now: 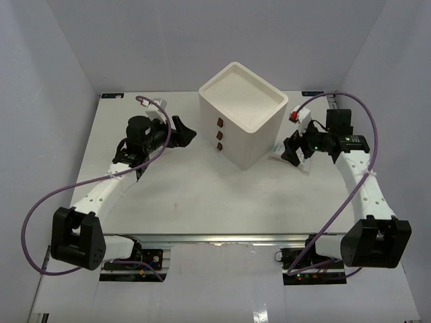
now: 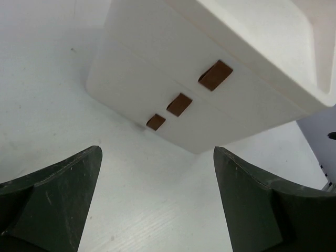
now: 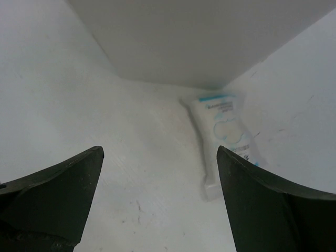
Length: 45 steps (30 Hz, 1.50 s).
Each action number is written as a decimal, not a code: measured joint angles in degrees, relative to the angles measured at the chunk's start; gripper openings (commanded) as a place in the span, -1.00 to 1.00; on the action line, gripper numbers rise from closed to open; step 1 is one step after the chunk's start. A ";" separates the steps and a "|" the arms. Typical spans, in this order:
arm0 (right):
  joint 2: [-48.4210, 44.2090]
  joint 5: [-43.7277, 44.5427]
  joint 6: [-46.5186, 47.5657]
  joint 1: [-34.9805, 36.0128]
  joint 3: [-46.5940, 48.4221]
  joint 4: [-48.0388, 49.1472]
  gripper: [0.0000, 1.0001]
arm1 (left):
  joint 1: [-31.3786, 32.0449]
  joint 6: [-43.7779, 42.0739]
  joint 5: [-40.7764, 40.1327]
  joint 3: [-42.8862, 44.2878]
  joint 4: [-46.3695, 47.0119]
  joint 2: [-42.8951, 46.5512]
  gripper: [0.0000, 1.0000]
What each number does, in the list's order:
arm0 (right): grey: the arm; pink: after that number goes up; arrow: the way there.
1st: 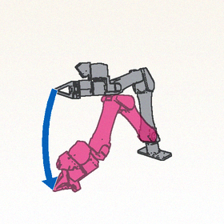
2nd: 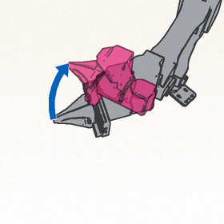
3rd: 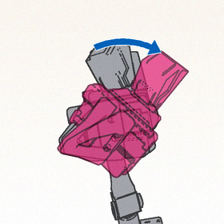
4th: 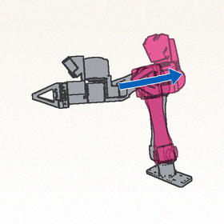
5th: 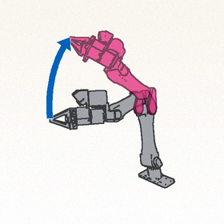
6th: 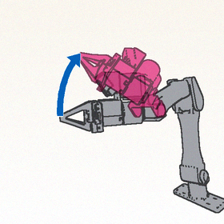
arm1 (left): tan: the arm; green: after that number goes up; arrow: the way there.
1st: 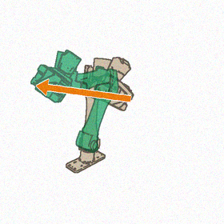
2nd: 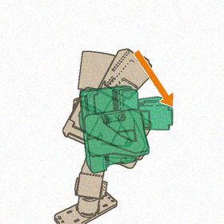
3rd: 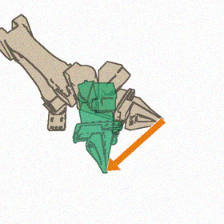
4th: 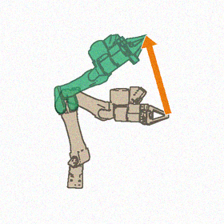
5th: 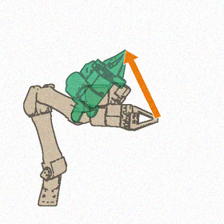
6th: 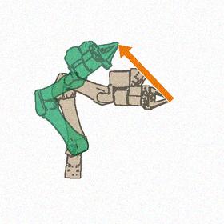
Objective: Organize the makeup
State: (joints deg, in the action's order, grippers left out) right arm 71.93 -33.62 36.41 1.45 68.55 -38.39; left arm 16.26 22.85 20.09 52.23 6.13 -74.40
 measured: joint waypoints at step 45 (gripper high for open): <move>28.27 25.06 35.26 1.68 -4.51 12.94 -0.10 | -0.56 -6.00 -6.67 -10.51 -7.26 21.63 0.96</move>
State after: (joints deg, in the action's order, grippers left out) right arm 100.20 -8.57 71.67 3.14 64.05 -25.45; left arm 15.70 16.85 13.42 41.71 -1.13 -52.77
